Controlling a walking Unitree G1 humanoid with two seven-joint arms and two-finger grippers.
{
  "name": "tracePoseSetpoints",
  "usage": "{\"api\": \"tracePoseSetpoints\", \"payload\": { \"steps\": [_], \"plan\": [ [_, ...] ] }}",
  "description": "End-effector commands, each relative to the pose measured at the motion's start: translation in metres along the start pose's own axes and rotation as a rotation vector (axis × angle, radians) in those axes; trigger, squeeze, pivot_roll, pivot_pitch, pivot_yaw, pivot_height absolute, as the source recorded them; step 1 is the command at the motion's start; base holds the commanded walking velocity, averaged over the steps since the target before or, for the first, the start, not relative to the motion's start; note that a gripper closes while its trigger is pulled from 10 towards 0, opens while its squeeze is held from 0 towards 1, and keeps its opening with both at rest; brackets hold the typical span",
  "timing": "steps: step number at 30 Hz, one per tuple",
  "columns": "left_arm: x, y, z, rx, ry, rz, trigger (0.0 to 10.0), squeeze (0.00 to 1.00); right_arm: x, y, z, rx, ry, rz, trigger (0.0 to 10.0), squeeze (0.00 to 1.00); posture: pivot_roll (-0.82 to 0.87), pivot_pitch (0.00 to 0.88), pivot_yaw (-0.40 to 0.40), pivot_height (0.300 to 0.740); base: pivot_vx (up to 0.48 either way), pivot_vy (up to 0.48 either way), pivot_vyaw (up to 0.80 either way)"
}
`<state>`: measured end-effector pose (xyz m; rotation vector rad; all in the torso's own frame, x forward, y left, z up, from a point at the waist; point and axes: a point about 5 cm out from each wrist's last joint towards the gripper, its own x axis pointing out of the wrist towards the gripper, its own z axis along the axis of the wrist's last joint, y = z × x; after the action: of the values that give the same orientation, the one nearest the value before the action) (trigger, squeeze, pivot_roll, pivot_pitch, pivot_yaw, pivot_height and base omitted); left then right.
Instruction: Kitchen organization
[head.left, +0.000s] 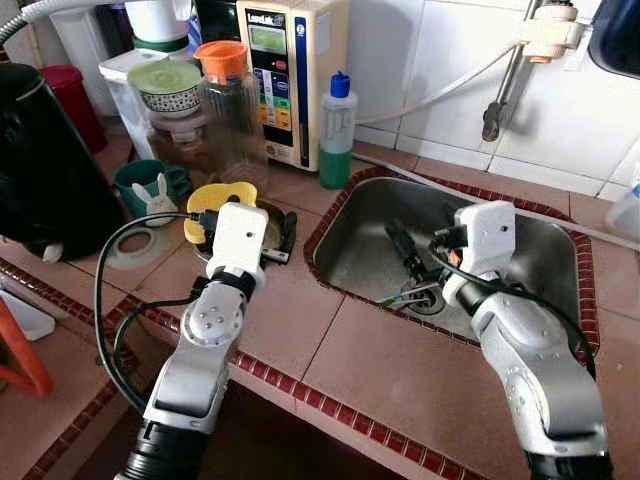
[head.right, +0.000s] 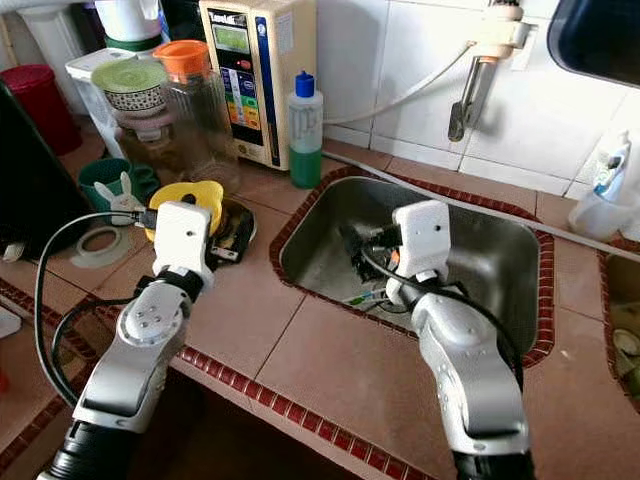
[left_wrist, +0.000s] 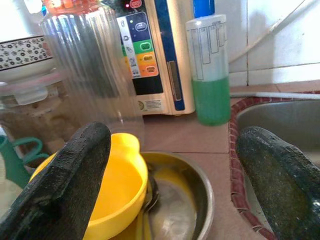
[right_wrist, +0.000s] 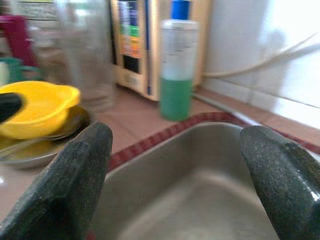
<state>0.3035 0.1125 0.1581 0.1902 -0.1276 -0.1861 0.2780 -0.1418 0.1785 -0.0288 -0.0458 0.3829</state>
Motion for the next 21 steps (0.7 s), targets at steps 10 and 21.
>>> {"api": "tracePoseSetpoints", "payload": {
  "steps": [10, 21],
  "plan": [
    [-0.026, 0.013, -0.006, 0.088, -0.03, -0.019, 10.0, 0.0, -0.026, 0.027, 0.002, 0.082, 0.076, 0.344, 10.0, 0.0, 0.1, 0.037, 0.007, 0.74, 0.0, 0.0, 0.0],
    [-0.043, -0.001, -0.021, 0.05, 0.011, -0.162, 10.0, 0.0, -0.028, 0.033, 0.003, 0.069, 0.098, 0.396, 10.0, 0.0, 0.11, 0.043, -0.001, 0.74, 0.0, 0.0, 0.0]
  ]
}}
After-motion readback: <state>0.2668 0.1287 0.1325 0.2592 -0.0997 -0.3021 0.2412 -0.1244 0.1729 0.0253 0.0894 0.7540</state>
